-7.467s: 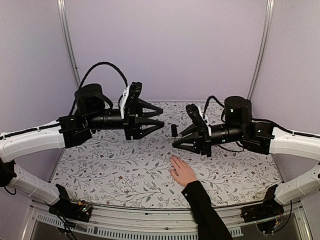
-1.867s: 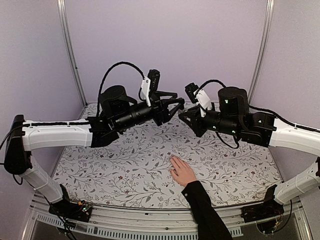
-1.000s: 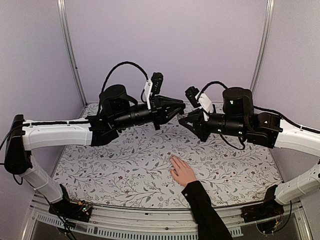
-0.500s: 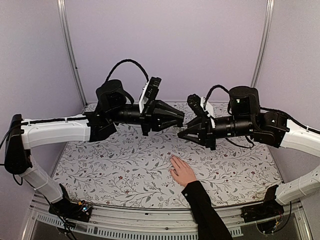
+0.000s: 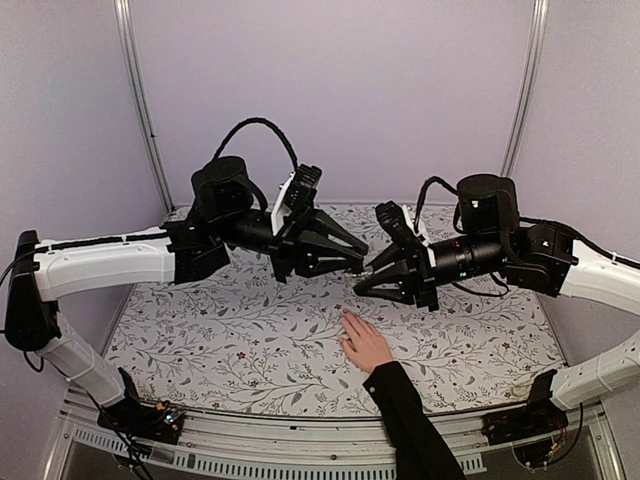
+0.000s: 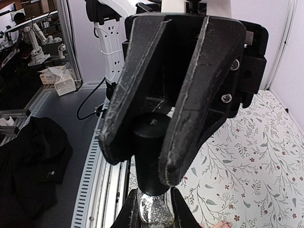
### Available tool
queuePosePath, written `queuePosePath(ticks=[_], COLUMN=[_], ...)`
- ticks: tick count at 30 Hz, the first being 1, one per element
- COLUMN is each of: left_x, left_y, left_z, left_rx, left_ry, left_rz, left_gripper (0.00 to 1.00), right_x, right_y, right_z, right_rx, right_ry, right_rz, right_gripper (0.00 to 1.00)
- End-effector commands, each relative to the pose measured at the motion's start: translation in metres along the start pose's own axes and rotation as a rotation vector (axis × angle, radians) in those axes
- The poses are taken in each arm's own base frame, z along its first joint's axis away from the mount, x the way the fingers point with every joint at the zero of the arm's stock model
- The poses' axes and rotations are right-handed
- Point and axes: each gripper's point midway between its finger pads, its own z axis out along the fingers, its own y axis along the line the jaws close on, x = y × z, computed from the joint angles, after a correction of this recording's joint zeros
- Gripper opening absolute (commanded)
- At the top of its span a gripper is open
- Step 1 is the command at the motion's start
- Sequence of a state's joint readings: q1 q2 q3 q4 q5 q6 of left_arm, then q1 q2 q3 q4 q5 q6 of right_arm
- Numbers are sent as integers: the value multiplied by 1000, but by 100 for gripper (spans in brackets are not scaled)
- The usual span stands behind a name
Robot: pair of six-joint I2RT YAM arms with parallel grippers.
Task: Paint the nails
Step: Screw the nail polish bottle, then place the nail polish bottle at the center of the board.
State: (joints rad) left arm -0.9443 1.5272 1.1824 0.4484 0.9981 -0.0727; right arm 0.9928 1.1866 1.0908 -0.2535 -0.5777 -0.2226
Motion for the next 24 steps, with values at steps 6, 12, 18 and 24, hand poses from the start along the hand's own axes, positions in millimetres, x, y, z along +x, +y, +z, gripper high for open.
queuePosePath(ticks=[6, 12, 18, 24], left_x=[17, 5, -1, 11], left_y=[15, 21, 19, 19], left_z=[-24, -37, -35, -27], left_rx=[-227, -346, -364, -343], left_ry=[105, 100, 110, 162], left_rz=[-61, -8, 28, 16], left_gripper=[42, 47, 50, 46], right_x=[-25, -2, 15, 15], right_y=[-3, -13, -22, -23], right_z=[-1, 14, 25, 27], right_rx=[31, 48, 60, 64], right_ry=[-108, -45, 2, 3], right_rz=[-107, -67, -37, -31], right_gripper=[0, 0, 0, 0])
